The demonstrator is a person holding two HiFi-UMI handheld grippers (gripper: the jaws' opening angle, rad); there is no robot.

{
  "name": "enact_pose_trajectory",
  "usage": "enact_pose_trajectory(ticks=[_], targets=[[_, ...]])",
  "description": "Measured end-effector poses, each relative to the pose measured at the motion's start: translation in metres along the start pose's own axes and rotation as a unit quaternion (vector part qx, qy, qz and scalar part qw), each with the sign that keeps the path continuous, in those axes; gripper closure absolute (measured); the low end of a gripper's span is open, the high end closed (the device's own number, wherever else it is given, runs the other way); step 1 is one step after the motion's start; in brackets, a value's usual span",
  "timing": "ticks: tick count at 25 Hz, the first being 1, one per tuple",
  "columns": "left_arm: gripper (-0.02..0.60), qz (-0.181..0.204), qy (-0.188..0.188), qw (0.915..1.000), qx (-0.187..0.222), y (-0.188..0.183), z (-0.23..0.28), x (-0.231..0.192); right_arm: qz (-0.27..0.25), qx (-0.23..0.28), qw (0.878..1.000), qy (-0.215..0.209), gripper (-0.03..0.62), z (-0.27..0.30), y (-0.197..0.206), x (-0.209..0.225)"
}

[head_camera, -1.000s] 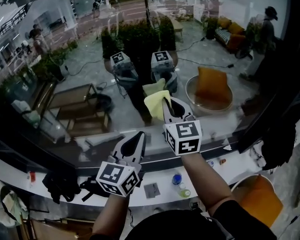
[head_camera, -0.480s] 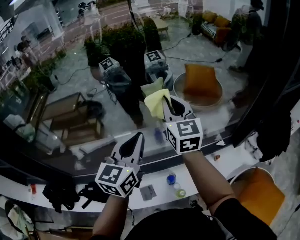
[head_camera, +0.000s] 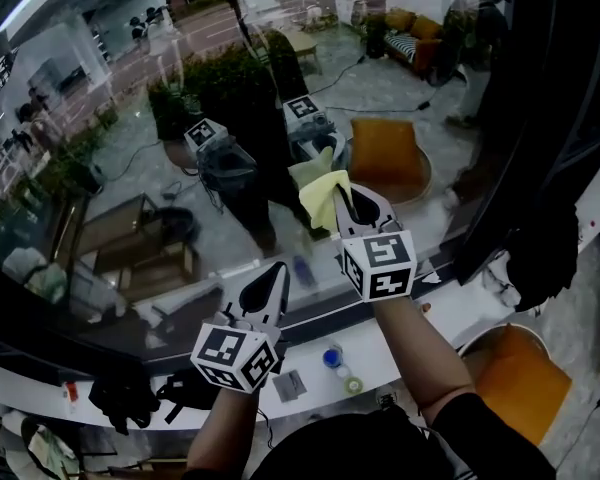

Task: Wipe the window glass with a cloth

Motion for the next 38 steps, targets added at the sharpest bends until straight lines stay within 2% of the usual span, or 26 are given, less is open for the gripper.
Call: enact_pose_trajectory(ticks=[16, 38], targets=[[0.577, 0.007, 0.014, 0.9998, -0.011, -0.012, 0.061, 0.049, 0.01, -0.004, 1.0, 0.026, 0.554, -0.019, 0.01, 0.097], [0.577, 0.001, 0.008, 1.0, -0.005, -0.026, 0.131, 0.107, 0.025, -0.016, 0.997, 0.065, 0.554, -0.04, 0.031, 0.231]])
Point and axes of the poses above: the fingertips, and each gripper's own axes: z forward along the fingers, x to its right, y out of its underside, the point moved 6 cm from there along -z, backward along the fingers, and after that the axes turned 15 degrees about -x, right-handed, at the moved point
